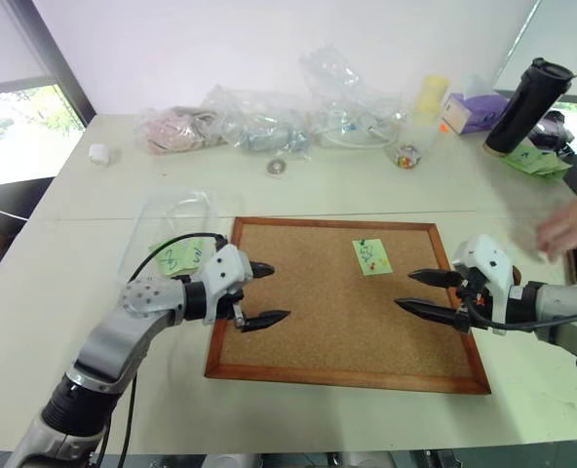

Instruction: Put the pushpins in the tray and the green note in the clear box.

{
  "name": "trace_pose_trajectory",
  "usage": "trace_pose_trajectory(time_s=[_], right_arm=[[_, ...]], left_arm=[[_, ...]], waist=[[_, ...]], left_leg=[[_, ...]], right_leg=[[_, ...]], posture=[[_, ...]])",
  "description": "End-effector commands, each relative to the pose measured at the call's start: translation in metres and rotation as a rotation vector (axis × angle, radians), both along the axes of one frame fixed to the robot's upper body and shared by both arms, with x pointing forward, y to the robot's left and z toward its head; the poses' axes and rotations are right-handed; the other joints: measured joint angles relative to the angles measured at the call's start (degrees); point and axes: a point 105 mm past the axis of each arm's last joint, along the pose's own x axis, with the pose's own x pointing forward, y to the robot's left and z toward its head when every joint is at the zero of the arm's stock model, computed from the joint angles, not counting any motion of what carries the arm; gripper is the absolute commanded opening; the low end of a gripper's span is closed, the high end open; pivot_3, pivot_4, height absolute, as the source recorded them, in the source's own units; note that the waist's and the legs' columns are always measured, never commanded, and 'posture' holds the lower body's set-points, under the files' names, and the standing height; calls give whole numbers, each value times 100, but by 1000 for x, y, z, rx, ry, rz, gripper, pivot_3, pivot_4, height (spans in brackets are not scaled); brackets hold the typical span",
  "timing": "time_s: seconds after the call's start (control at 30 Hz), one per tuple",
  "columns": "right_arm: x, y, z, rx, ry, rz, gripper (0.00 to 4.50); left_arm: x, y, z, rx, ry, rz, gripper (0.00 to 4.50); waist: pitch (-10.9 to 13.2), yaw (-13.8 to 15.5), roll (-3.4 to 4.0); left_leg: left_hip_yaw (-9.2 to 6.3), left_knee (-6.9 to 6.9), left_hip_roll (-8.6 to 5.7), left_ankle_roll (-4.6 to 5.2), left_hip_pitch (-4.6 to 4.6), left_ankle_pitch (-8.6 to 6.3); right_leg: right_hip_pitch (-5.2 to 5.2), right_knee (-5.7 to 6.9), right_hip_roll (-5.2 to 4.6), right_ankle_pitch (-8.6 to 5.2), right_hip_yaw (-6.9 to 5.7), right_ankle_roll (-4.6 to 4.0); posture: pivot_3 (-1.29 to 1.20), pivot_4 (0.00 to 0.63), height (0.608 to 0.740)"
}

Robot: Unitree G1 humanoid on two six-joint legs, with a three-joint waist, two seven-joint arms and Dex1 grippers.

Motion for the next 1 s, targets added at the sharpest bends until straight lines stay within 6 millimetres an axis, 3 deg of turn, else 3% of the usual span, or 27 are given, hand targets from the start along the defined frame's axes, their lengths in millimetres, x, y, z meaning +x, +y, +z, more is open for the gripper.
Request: trace_pose_trajectory(time_s=[0.03,0.2,1.0], right_arm=[[-1,1,9,-5,-38,13,2960],[-1,2,9,-4,-37,13,2960],[2,2,13,-7,-52,7,2960]], left_arm=[[-3,0,9,5,-29,-27,4477],[-3,-3,16,-55,-13,-20,4477],[1,-2,6,-14,-37,-9,4477]], waist=[[0,1,0],[0,5,0],[0,2,0]], left_leg=[[0,0,0,0,0,0],[0,1,0,0,-1,0],[0,1,0,0,0,0]], right_leg=[[0,0,0,0,0,0],[0,0,0,0,0,0],[0,0,0,0,0,0]], posture=[[0,150,740],[0,150,740],[0,150,740]])
